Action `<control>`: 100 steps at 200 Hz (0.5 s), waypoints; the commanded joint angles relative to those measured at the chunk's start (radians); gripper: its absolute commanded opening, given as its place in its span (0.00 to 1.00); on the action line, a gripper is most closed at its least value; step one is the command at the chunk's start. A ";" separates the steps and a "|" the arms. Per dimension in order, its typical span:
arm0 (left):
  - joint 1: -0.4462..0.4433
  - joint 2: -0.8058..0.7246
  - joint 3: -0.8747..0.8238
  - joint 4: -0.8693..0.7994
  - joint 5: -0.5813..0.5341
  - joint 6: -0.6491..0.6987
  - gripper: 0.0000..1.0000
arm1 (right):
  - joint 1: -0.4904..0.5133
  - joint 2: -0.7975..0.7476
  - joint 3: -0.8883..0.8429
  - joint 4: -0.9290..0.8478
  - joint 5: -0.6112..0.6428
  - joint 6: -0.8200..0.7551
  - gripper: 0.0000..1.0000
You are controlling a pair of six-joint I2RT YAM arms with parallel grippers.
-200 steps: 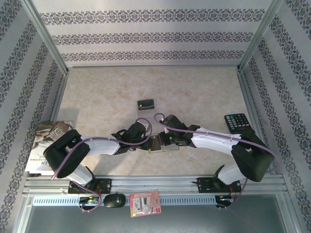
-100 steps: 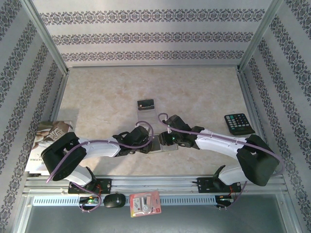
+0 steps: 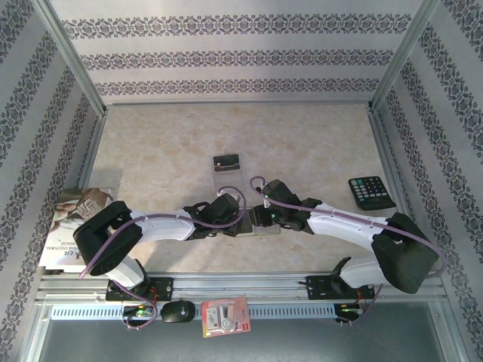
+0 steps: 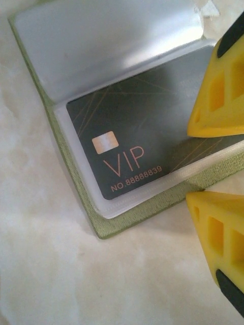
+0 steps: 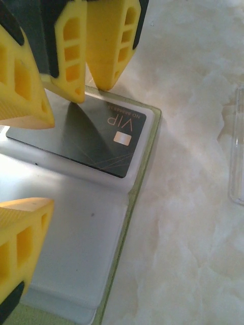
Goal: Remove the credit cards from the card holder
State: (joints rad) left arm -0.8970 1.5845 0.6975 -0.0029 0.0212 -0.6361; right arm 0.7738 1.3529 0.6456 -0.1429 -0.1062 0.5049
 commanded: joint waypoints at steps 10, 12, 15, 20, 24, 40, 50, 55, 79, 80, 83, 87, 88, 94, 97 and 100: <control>-0.017 0.021 0.018 -0.039 0.010 0.008 0.24 | -0.005 -0.014 -0.015 0.014 -0.016 -0.017 0.41; -0.017 0.023 0.019 -0.040 0.011 0.009 0.24 | -0.005 -0.014 -0.016 0.014 -0.016 -0.017 0.41; -0.017 0.022 0.017 -0.040 0.011 0.008 0.22 | -0.005 -0.013 -0.017 0.014 -0.016 -0.016 0.41; -0.017 0.024 0.016 -0.037 0.012 0.008 0.21 | -0.005 -0.012 -0.018 0.015 -0.015 -0.017 0.41; -0.018 0.024 0.013 -0.036 0.013 0.009 0.19 | -0.004 -0.011 -0.019 0.015 -0.015 -0.017 0.41; -0.017 0.025 0.008 -0.034 0.014 0.008 0.14 | -0.004 -0.009 -0.020 0.015 -0.016 -0.017 0.40; -0.017 0.025 0.005 -0.033 0.014 0.007 0.13 | -0.003 -0.006 -0.019 0.016 -0.023 -0.017 0.40; -0.017 0.025 0.002 -0.033 0.015 0.007 0.12 | -0.005 -0.002 -0.018 0.015 -0.027 -0.015 0.40; -0.018 0.025 -0.003 -0.032 0.021 0.007 0.11 | -0.045 0.028 -0.020 0.032 -0.109 0.007 0.29; -0.018 0.025 -0.003 -0.031 0.021 0.007 0.11 | -0.048 0.029 -0.020 0.034 -0.116 0.009 0.29; -0.017 0.026 -0.003 -0.031 0.022 0.009 0.11 | -0.055 0.032 -0.023 0.042 -0.128 0.012 0.29; -0.018 0.025 -0.005 -0.030 0.022 0.008 0.11 | -0.061 0.037 -0.027 0.056 -0.152 0.016 0.29; -0.018 0.025 -0.004 -0.031 0.022 0.009 0.11 | -0.063 0.039 -0.027 0.058 -0.157 0.016 0.29; -0.018 0.025 -0.006 -0.028 0.023 0.007 0.11 | -0.068 0.045 -0.025 0.070 -0.180 0.019 0.27; -0.017 0.025 -0.006 -0.028 0.024 0.008 0.11 | -0.068 0.049 -0.023 0.072 -0.190 0.020 0.26; -0.016 0.025 -0.007 -0.026 0.024 0.007 0.11 | -0.068 0.053 -0.021 0.075 -0.198 0.019 0.25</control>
State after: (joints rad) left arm -0.9016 1.5894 0.7040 0.0036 0.0292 -0.6353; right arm 0.7292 1.3762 0.6338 -0.1146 -0.1932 0.5030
